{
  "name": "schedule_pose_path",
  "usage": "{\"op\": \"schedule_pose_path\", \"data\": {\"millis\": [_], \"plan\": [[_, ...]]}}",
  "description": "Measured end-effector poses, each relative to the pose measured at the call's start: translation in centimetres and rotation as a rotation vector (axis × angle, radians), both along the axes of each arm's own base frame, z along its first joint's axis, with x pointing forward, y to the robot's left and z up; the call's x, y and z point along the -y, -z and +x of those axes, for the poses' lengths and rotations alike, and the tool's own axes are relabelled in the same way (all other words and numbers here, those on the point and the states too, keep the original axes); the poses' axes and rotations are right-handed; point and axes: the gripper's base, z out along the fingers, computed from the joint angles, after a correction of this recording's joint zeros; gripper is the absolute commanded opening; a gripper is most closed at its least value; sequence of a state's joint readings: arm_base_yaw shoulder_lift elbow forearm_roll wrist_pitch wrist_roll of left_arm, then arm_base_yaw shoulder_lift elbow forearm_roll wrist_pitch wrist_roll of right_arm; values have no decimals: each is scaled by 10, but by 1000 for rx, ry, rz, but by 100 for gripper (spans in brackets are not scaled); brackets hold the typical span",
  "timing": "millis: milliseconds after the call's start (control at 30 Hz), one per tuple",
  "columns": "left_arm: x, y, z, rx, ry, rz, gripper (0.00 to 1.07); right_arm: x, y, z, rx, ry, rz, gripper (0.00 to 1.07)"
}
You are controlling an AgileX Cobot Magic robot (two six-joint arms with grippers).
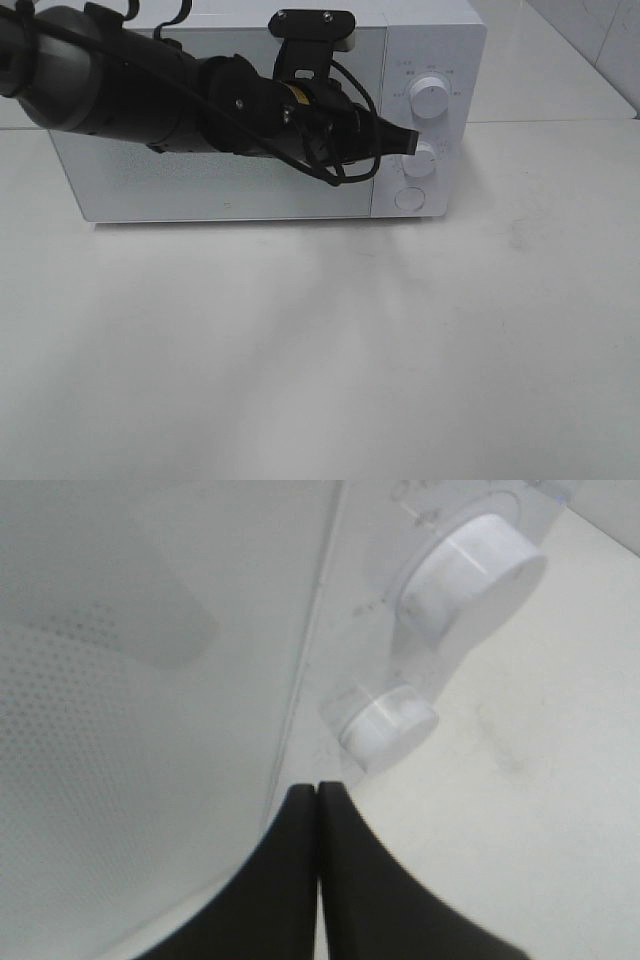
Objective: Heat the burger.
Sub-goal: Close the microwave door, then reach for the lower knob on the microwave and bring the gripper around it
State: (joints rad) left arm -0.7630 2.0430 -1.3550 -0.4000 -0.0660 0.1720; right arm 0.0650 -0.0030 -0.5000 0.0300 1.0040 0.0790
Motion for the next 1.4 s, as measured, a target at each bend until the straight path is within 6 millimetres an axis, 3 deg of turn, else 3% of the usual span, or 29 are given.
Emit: {"op": "schedule_pose_path", "data": {"millis": [433, 533, 567, 600, 667, 700, 733, 767, 800, 833, 900, 1400], "plan": [[-7, -14, -29, -236, 129, 130, 0, 0, 0, 0, 0, 0, 0, 69], [-11, -21, -37, -306, 134, 142, 5, 0, 0, 0, 0, 0, 0, 69], [-12, -21, -39, -328, 132, 150, 16, 0, 0, 0, 0, 0, 0, 69], [-12, -21, -39, -328, 132, 150, 16, 0, 0, 0, 0, 0, 0, 69], [-17, -20, -45, -409, 121, 200, 41, 0, 0, 0, 0, 0, 0, 69], [-17, -20, -45, -409, 121, 200, 41, 0, 0, 0, 0, 0, 0, 69], [-22, -18, -49, -465, 102, 246, 64, 0, 0, 0, 0, 0, 0, 69], [-24, -17, -50, -485, 95, 266, 77, 0, 0, 0, 0, 0, 0, 69], [-24, -17, -50, -485, 95, 266, 77, 0, 0, 0, 0, 0, 0, 69], [-29, -16, -54, -530, 78, 318, 96, 0, 0, 0, 0, 0, 0, 69], [-35, -17, -57, -556, 76, 376, 102, 0, 0, 0, 0, 0, 0, 69], [-60, -45, -78, -646, 103, 553, 102, 0, 0, 0, 0, 0, 0, 69]]}}
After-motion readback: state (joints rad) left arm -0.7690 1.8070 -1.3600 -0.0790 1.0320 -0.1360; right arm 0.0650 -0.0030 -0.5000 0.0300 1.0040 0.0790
